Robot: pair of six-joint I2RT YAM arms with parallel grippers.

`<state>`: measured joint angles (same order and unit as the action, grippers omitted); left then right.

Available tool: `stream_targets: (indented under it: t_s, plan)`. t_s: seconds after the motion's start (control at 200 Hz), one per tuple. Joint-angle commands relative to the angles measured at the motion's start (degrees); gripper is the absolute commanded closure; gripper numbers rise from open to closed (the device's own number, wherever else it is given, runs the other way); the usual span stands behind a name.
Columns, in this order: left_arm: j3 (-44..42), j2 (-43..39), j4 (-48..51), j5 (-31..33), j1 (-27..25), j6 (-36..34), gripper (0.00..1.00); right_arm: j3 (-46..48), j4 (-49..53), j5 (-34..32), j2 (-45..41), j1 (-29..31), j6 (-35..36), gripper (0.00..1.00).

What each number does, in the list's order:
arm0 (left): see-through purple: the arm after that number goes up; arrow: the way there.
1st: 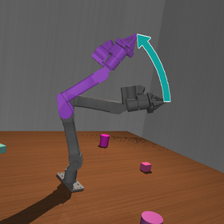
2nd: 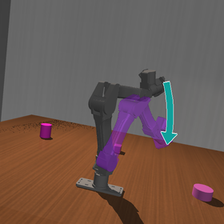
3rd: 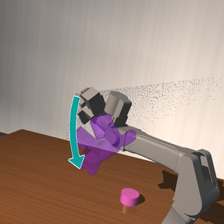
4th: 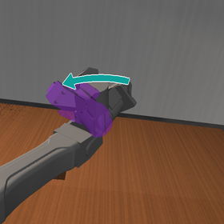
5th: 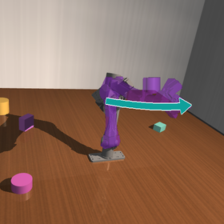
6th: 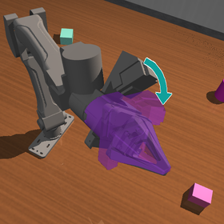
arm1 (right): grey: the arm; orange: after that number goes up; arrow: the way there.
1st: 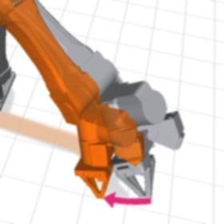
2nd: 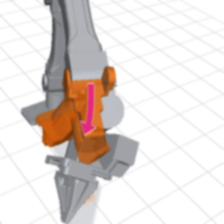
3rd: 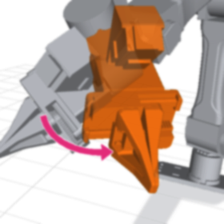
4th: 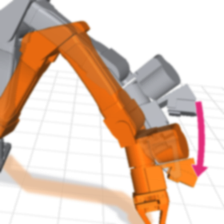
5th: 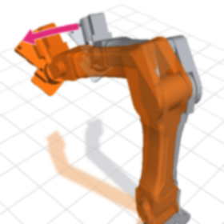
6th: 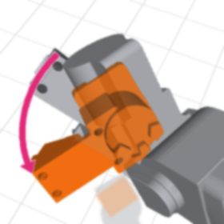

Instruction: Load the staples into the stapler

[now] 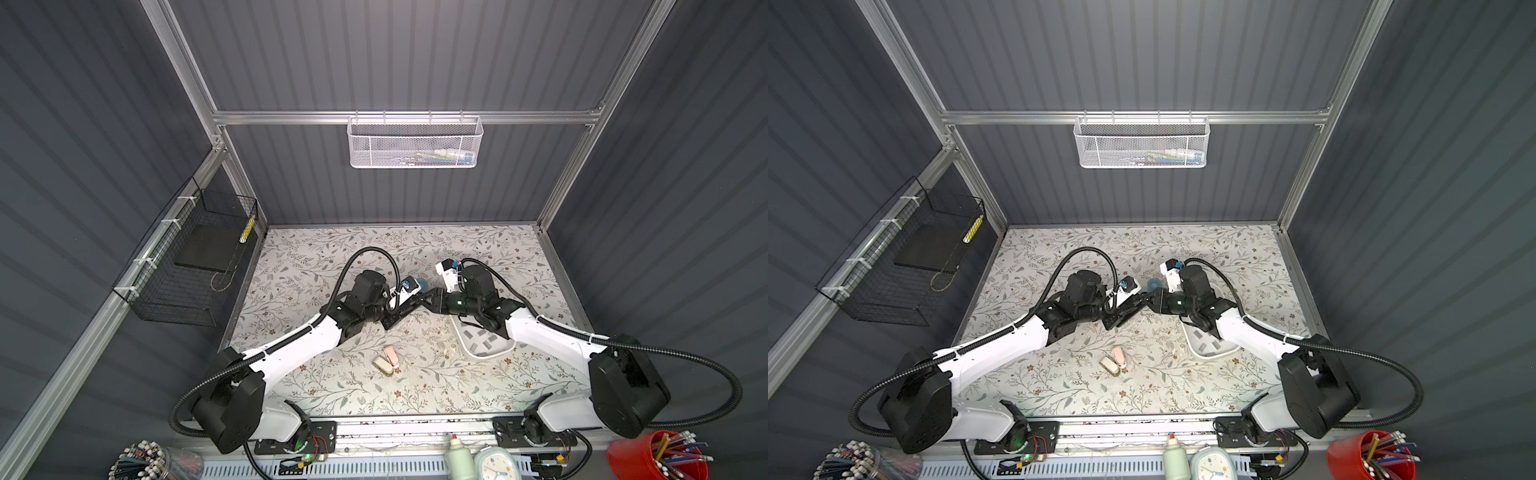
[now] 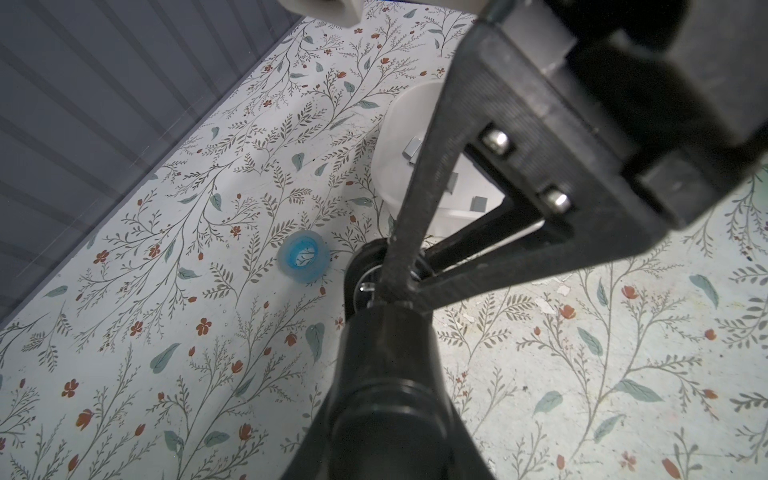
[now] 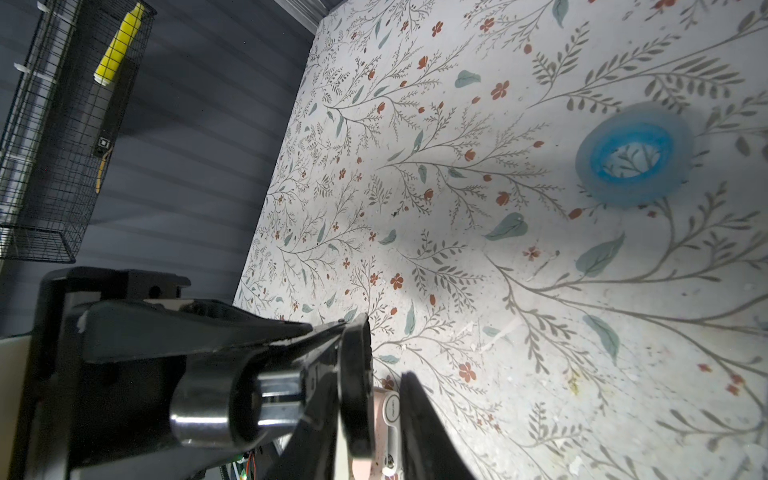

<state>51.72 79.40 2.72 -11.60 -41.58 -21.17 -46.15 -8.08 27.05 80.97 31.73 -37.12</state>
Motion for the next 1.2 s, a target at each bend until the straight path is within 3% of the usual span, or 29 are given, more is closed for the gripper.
stream_targets:
  t_s: [0.0, 0.54, 1.191]
  plan:
    - [1.2, -1.9, -2.9, -1.5, 0.1, 0.2, 1.0, -1.4, 1.0, -1.0, 0.4, 0.4, 0.8, 0.85]
    - [-6.1, -8.1, -12.4, -5.1, 0.8, 0.3, 1.0, -0.5, 2.8, -3.3, 2.7, -4.5, -1.7, 1.0]
    - [-8.2, -9.5, -17.2, -13.7, 3.0, 2.6, 1.0, 0.1, 7.8, -10.6, 2.5, -7.9, -2.6, 1.0]
